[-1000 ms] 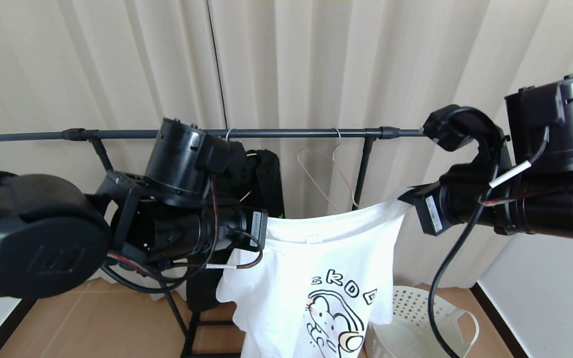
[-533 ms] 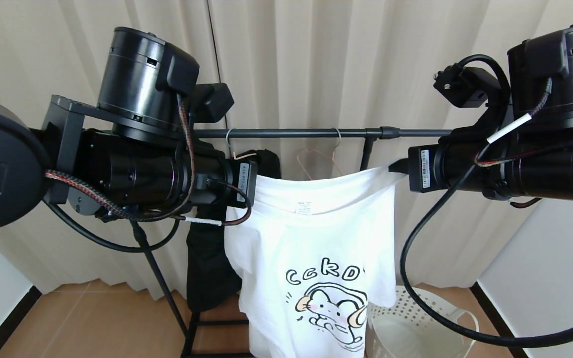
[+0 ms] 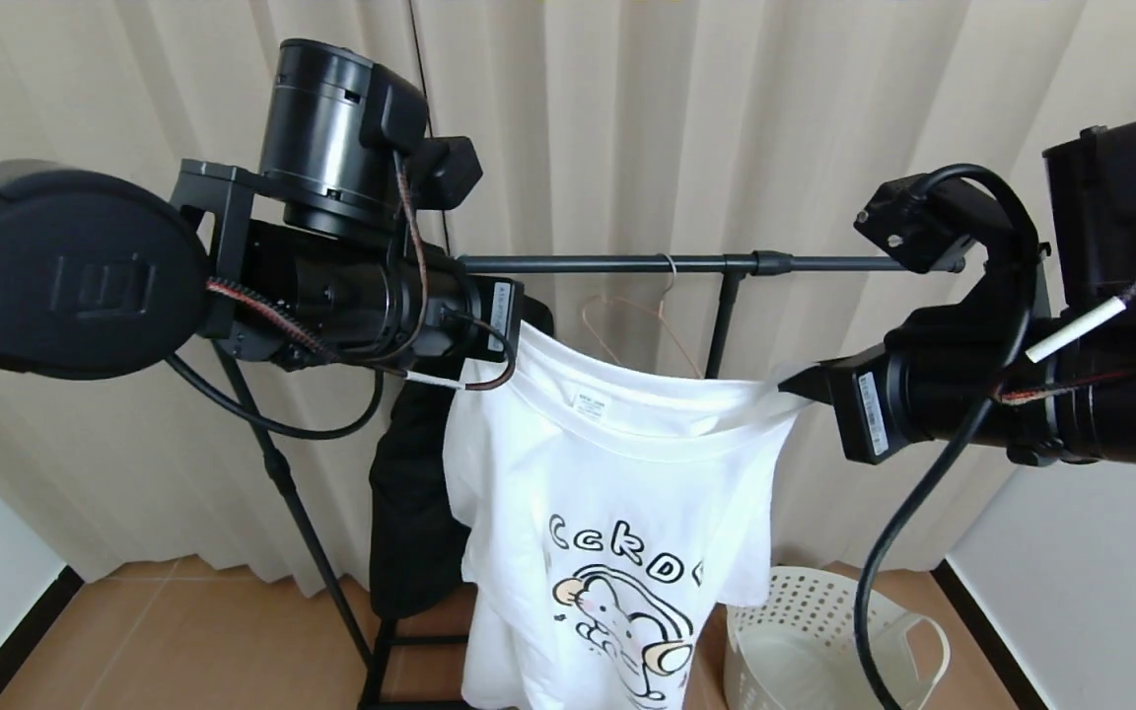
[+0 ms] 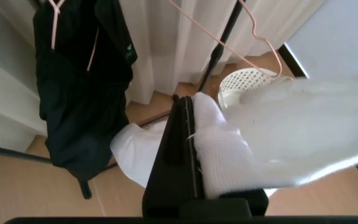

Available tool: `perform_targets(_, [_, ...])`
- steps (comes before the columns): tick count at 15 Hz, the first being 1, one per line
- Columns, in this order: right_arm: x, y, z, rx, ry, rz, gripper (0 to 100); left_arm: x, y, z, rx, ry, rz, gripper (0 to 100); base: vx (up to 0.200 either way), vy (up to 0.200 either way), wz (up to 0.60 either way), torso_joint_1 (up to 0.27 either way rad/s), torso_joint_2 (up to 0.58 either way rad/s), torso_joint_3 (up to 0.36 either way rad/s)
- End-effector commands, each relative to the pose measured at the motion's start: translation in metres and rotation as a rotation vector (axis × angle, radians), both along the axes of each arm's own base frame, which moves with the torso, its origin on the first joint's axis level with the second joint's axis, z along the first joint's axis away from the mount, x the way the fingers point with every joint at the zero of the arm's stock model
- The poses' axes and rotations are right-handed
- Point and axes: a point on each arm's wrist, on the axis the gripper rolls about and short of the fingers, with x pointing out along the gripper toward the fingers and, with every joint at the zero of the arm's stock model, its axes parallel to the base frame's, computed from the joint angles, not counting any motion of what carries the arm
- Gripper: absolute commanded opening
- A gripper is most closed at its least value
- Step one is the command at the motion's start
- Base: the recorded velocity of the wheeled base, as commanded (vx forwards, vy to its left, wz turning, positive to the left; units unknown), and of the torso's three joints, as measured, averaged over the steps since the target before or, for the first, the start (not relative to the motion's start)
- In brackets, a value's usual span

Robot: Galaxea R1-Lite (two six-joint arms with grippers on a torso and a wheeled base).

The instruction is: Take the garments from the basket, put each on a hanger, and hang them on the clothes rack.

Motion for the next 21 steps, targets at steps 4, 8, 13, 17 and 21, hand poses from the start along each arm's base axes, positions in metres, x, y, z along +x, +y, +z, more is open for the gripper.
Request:
perform_targets(4, [-0.055,0.034,-0.015,-0.057,0.060,0.253,0,0.039,-0.029,0.005,-0.029,-0.062,-0.024,0,0.000,0.000,0.00,0.000,0.00,0.000])
perform_targets(8, [-0.078,0.078,-0.033,-0.009,0.168,0.344,0,0.037,-0.041,0.014,-0.069,-0.083,-0.095,0,0.000,0.000,0.00,0.000,0.00,0.000])
perform_targets(13, [-0.074,0.136,-0.036,0.230,0.248,0.290,0,0.031,-0.042,0.020,-0.124,-0.068,-0.224,0,0.000,0.000,0.00,0.000,0.00,0.000])
perform_targets(17, [-0.072,0.136,-0.030,0.267,0.249,0.273,0,0.029,-0.041,0.022,-0.124,-0.070,-0.224,0,0.000,0.000,0.00,0.000,0.00,0.000])
perform_targets(21, [-0.070,0.134,-0.030,0.263,0.245,0.261,0,0.028,-0.040,0.023,-0.124,-0.072,-0.222,0,0.000,0.000,0.00,0.000,0.00,0.000])
